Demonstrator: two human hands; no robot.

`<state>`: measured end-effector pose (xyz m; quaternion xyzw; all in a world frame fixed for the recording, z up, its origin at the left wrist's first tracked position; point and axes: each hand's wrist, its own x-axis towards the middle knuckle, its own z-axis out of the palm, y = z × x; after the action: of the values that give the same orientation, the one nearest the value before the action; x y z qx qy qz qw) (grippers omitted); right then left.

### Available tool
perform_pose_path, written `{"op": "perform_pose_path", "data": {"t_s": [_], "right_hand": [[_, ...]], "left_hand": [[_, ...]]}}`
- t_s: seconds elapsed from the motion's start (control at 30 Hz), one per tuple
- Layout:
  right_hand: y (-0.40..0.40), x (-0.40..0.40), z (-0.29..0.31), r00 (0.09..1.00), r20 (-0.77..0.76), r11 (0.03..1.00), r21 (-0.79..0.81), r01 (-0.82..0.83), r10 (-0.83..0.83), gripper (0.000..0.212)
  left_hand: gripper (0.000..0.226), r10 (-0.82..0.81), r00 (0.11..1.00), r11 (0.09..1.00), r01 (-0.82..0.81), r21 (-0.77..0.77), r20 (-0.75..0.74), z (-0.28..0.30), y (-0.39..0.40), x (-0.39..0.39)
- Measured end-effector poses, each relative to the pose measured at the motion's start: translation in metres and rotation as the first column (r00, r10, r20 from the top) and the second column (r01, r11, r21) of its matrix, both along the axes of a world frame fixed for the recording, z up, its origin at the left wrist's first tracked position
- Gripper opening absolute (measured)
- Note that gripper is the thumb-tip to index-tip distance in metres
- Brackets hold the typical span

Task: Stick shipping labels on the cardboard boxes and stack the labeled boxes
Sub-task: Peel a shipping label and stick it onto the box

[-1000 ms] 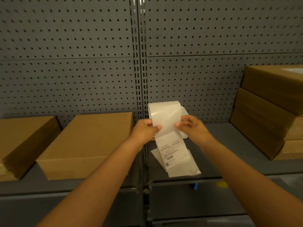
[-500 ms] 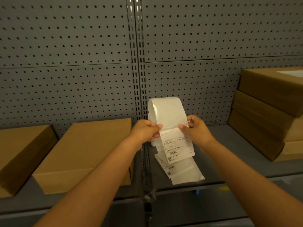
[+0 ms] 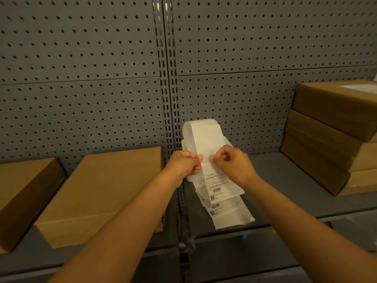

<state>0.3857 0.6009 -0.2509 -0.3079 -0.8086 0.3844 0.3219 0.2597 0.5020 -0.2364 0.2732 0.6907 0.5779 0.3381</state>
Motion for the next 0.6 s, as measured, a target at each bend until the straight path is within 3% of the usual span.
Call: {"op": "perform_pose_path", "data": {"t_s": [0.1, 0.3, 0.6], "right_hand": [[-0.0075, -0.0052, -0.0031, 0.995, 0.066, 0.997, -0.022, -0.071, 0.072, 0.024], [-0.0104, -0.0056, -0.0015, 0.993, 0.034, 0.989, -0.105, -0.105, 0.109, 0.024], [-0.0126, -0.0043, 0.0023, 0.995, 0.074, 0.994, -0.096, -0.056, 0.063, 0.017]], "left_hand": [[0.013, 0.012, 1.0, 1.0, -0.012, 0.012, -0.01, -0.0008, 0.0008, 0.0007], [0.022, -0.02, 1.0, 0.999, 0.021, 0.026, -0.012, -0.001, -0.0002, 0.0001], [0.023, -0.056, 0.998, 0.998, 0.056, 0.002, -0.01, 0.003, -0.0013, 0.0005]]}}
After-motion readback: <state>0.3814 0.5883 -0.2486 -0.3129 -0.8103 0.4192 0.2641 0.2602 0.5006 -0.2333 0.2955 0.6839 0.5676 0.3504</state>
